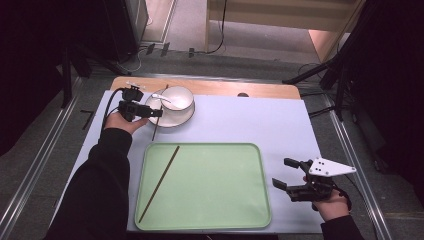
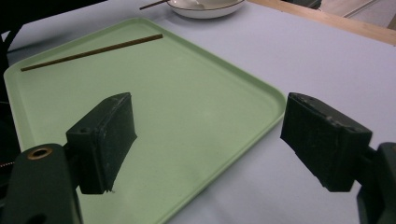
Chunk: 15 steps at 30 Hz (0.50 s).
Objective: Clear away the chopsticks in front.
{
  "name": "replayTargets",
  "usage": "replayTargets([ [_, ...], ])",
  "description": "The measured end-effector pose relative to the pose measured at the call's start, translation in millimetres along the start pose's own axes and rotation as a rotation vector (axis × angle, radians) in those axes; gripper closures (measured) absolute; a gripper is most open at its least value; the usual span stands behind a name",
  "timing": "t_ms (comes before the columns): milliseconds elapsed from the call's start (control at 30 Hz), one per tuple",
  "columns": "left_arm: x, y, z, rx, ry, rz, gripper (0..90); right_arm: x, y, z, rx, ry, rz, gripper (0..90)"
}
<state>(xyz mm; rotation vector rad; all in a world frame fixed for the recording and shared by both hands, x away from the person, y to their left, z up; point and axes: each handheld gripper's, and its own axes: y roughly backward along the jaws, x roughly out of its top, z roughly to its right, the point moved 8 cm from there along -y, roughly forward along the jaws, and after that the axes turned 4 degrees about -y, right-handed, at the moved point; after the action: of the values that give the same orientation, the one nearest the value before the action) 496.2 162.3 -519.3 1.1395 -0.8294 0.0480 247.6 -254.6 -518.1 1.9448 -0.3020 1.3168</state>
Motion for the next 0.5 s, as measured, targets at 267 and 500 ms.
replayTargets([
  [267,0.3,-20.1,-4.3,0.032,0.04,-0.008,49.8,-1.5,2.2,-0.1,-0.004,-0.004,-0.001,18.0],
  [500,-1.8,-34.7,-10.1,0.067,0.066,-0.035,59.6,-2.0,3.6,-0.6,-0.007,-0.004,0.002,18.0],
])
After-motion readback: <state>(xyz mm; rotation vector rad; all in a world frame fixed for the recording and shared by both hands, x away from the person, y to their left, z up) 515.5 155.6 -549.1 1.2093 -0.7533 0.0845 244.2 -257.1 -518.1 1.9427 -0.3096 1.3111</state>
